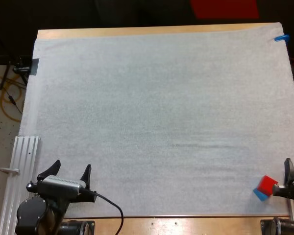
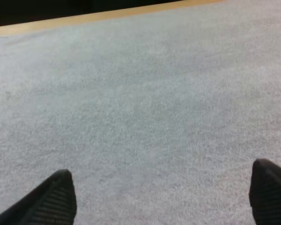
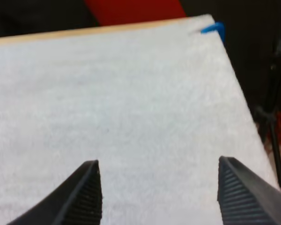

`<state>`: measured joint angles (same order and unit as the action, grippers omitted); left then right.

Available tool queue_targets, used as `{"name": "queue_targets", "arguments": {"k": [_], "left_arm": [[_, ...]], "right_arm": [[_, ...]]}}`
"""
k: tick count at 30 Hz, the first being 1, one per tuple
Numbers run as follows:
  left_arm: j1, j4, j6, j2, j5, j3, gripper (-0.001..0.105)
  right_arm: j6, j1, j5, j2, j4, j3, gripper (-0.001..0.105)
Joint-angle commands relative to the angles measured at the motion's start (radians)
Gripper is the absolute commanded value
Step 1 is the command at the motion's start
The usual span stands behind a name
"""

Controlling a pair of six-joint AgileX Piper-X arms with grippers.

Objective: Stack red cube on blue cube

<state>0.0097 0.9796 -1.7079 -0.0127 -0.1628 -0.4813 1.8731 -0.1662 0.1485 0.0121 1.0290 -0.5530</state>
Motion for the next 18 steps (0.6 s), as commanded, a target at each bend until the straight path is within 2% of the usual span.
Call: {"name": "queue_targets", "arguments": {"k": [1,18], "left_arm": [[0.0,-0.017,-0.012,-0.13,0.01,-0.004,0.073],[0.0,-0.017,-0.012,-0.13,0.01,-0.004,0.073]], "right_arm": [[0.008,-0.004,0.015,0.039,0.018,0.013,0.054],[0.0,-0.004,0.013,0.039,0.022,0.018,0.054]]}}
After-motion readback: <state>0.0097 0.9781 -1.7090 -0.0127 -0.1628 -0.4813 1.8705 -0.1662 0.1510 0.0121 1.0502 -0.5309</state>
